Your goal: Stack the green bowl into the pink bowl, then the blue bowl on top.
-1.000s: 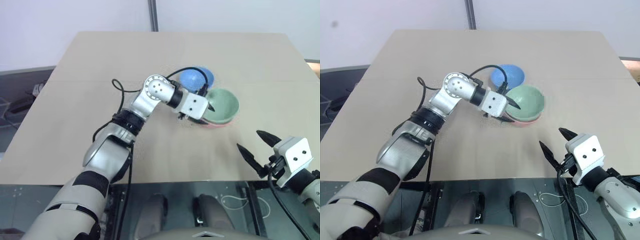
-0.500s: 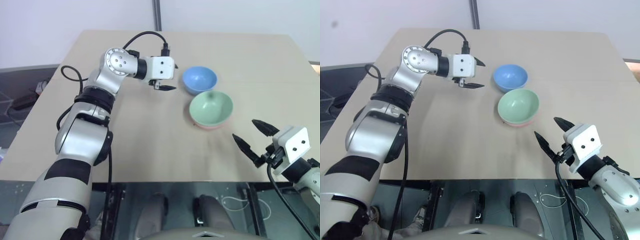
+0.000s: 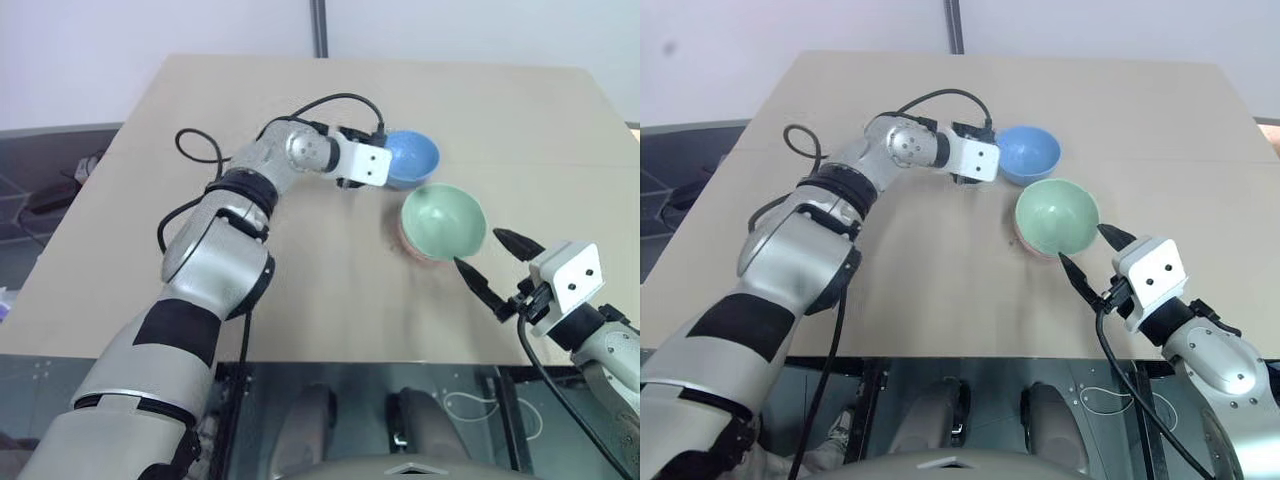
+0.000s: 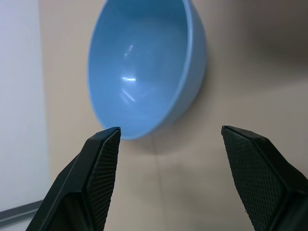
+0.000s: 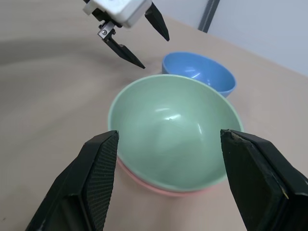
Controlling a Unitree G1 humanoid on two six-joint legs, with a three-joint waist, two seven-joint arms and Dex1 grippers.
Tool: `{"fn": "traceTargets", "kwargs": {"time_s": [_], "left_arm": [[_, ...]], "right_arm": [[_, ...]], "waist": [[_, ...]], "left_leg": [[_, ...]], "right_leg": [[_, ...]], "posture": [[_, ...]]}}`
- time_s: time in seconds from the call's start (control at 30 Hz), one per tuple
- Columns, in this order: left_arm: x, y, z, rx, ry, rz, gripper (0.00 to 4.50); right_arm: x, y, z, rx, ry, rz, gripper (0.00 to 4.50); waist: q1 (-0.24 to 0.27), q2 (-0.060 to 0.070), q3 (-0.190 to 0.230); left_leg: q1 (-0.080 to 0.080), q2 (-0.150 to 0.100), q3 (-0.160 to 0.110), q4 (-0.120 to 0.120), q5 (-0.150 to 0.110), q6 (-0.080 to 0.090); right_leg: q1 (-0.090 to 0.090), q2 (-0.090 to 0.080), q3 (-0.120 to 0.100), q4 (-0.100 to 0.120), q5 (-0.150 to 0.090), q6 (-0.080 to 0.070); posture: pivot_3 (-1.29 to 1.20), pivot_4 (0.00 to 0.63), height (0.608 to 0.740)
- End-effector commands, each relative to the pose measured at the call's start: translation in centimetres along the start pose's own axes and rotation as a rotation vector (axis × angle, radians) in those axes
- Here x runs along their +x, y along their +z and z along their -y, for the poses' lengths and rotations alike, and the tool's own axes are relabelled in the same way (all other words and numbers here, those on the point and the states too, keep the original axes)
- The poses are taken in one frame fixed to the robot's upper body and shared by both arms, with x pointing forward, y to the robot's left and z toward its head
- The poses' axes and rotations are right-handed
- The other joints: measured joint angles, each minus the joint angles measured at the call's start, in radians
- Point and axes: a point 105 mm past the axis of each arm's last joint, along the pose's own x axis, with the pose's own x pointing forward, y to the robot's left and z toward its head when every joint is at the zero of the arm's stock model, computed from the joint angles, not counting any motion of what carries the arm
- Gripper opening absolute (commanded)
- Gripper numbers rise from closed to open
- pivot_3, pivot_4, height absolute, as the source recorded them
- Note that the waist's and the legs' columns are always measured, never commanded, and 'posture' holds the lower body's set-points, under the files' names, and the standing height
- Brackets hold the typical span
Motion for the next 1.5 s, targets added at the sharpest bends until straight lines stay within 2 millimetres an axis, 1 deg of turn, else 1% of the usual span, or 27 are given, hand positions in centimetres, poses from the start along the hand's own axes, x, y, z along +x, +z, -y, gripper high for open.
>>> {"fn": "traceTargets", "kwargs": {"time_s": [0.03,0.13,0.3,0.4,0.43,0.47,0.57,0.6,0.77,0.83,0.93,1.0,1.07,1.1,1.2,1.27,1.33,1.37,1.4,1.43,1.47,1.5], "left_arm": [[0.6,0.7,-1.4,0.088,0.059,-0.052,3.54],[1.4,1.7,-1.0,0.088,0.055,-0.038,3.54],[2.5,2.4,0.2,0.097,0.029,-0.037,3.54],[2.9,2.7,0.8,0.093,0.009,-0.031,2.84],[2.9,2.7,1.0,0.098,0.003,-0.031,2.29],[3.0,2.7,1.0,0.099,0.001,-0.03,2.03],[3.0,2.8,1.2,0.097,0.0,-0.022,0.35],[3.0,2.9,1.1,0.095,0.009,-0.013,0.03],[2.6,3.0,1.1,0.084,0.015,0.035,0.03],[1.9,3.2,0.4,0.09,0.033,0.076,0.03],[0.1,4.4,-1.3,0.08,0.059,0.214,0.03],[-2.0,5.9,-2.2,0.063,0.033,0.377,0.03],[-4.4,6.8,-2.4,0.081,-0.032,0.52,0.03],[-5.2,6.9,-2.3,0.087,-0.056,0.56,0.03],[-7.3,7.3,-1.2,0.099,-0.181,0.662,0.03],[-8.0,7.6,-0.4,0.117,-0.234,0.703,0.03],[-7.9,8.0,0.6,0.123,-0.278,0.72,0.65],[-7.7,8.2,1.0,0.13,-0.289,0.728,0.86],[-7.5,8.7,1.3,0.13,-0.286,0.747,1.37],[-7.2,9.2,1.4,0.128,-0.274,0.764,1.59],[-6.8,9.6,1.7,0.136,-0.259,0.778,2.24],[-6.6,10.0,1.9,0.14,-0.248,0.787,2.74]], "right_arm": [[0.0,0.9,-0.2,-0.021,-0.02,0.038,3.74],[0.0,0.9,-0.2,-0.021,-0.032,0.034,3.74],[0.0,0.8,-0.3,-0.021,-0.039,0.033,3.74],[-0.2,0.8,-0.3,-0.022,-0.043,0.031,3.74],[-0.2,0.8,-0.3,-0.023,-0.044,0.03,3.74],[-0.3,0.8,-0.3,-0.024,-0.045,0.029,3.74],[-0.4,0.7,-0.2,-0.026,-0.045,0.024,3.74],[-0.4,0.7,-0.1,-0.028,-0.045,0.024,3.74],[-0.2,0.7,0.0,-0.03,-0.037,0.024,3.74],[-0.1,0.6,0.0,-0.032,-0.032,0.025,3.74],[-0.1,0.6,0.1,-0.032,-0.032,0.026,3.74],[-0.1,0.5,0.3,-0.032,-0.038,0.024,3.74],[-0.3,0.4,0.6,-0.032,-0.049,0.019,3.74],[-0.4,0.4,0.7,-0.033,-0.054,0.017,3.74],[-1.2,0.0,1.2,-0.03,-0.089,-0.003,3.74],[-1.9,-0.2,1.4,-0.029,-0.111,-0.018,3.74],[-2.5,-0.4,1.6,-0.027,-0.129,-0.031,3.74],[-2.7,-0.4,1.6,-0.025,-0.134,-0.035,3.74],[-2.8,-0.5,1.6,-0.026,-0.135,-0.038,3.74],[-2.9,-0.5,1.6,-0.026,-0.134,-0.041,3.74],[-2.9,-0.6,1.5,-0.026,-0.13,-0.044,3.74],[-2.9,-0.6,1.4,-0.027,-0.126,-0.047,3.74]], "waist": [[0.0,0.0,0.0],[0.0,0.0,0.0],[0.0,0.0,0.0],[0.0,0.0,0.0],[0.0,0.0,0.0],[-0.001,0.0,0.0],[-0.001,0.0,0.0],[-0.001,0.0,0.0],[0.0,0.0,0.0],[-0.002,0.0,0.0],[-0.006,0.0,0.0],[-0.006,0.0,0.0],[-0.005,0.0,0.0],[-0.005,0.0,0.0],[-0.007,0.001,-0.001],[-0.013,0.002,-0.001],[-0.017,0.001,-0.001],[-0.019,0.001,-0.001],[-0.021,0.001,-0.001],[-0.021,0.001,-0.001],[-0.021,0.001,-0.001],[-0.021,0.001,-0.001]], "left_leg": [[0.0,0.0,0.0,0.0,0.0,0.0],[0.0,0.0,0.0,0.0,0.0,0.0],[0.0,0.0,0.001,0.001,0.0,0.0],[0.0,0.0,0.001,0.001,0.0,0.0],[0.0,0.0,0.001,0.001,0.0,0.0],[0.0,0.0,0.001,0.001,0.0,0.0],[0.0,0.0,0.002,0.001,0.0,0.0],[0.0,0.0,0.002,0.001,0.0,0.0],[0.0,0.0,0.002,0.001,0.0,0.0],[0.0,0.0,0.002,0.002,0.0,0.0],[0.0,0.0,0.003,0.001,0.0,0.0],[0.0,0.0,0.003,0.001,0.0,0.0],[-0.001,0.0,0.003,0.002,0.001,-0.001],[-0.001,0.0,0.003,0.002,0.003,-0.005],[-0.001,0.0,0.004,0.002,0.003,-0.005],[0.0,0.001,0.004,0.002,0.003,-0.005],[0.0,0.001,0.004,0.002,0.003,-0.005],[0.001,0.001,0.003,0.002,0.001,-0.002],[0.0,0.001,0.003,0.003,0.0,-0.001],[0.0,0.001,0.003,0.003,0.0,0.0],[0.001,0.001,0.004,0.004,0.0,0.0],[0.001,0.001,0.003,0.005,0.0,0.0]], "right_leg": [[0.0,0.0,0.0,0.0,0.0,0.0],[0.0,0.0,0.0,0.001,0.0,0.0],[-0.001,0.0,0.001,0.002,0.0,0.0],[-0.001,0.0,0.001,0.003,0.0,0.0],[-0.001,0.0,0.001,0.003,0.0,0.0],[-0.002,0.0,0.001,0.003,0.0,0.0],[-0.002,0.0,0.002,0.004,0.0,0.0],[-0.002,0.0,0.002,0.004,0.0,0.0],[-0.002,0.0,0.002,0.004,0.0,0.0],[-0.003,0.0,0.002,0.005,0.0,0.0],[-0.004,0.0,0.003,0.006,0.0,0.0],[-0.004,0.0,0.003,0.006,0.0,0.0],[-0.004,0.0,0.003,0.006,0.0,0.0],[-0.004,0.0,0.003,0.006,0.0,0.0],[-0.004,0.0,0.004,0.006,0.0,-0.001],[-0.004,0.0,0.004,0.006,0.0,-0.001],[-0.004,0.001,0.005,0.007,0.0,-0.001],[-0.004,0.001,0.004,0.007,0.0,-0.001],[-0.004,0.001,0.004,0.008,0.0,-0.001],[-0.003,0.001,0.005,0.008,0.0,-0.001],[-0.003,0.001,0.005,0.008,0.0,0.0],[-0.002,0.001,0.005,0.008,0.0,0.0]], "posture": [[0.0,0.15,0.74],[0.0,0.15,0.74],[0.0,0.15,0.74],[0.0,0.15,0.74],[0.0,0.15,0.74],[0.0,0.15,0.74],[0.0,0.15,0.74],[0.0,0.15,0.74],[0.0,0.15,0.74],[0.0,0.15,0.74],[0.0,0.15,0.74],[0.0,0.15,0.74],[0.0,0.15,0.74],[0.0,0.15,0.74],[0.0,0.15,0.74],[0.0,0.15,0.74],[0.0,0.15,0.74],[0.0,0.15,0.74],[0.0,0.15,0.74],[0.0,0.15,0.74],[0.0,0.15,0.74],[0.0,0.15,0.74]]}}
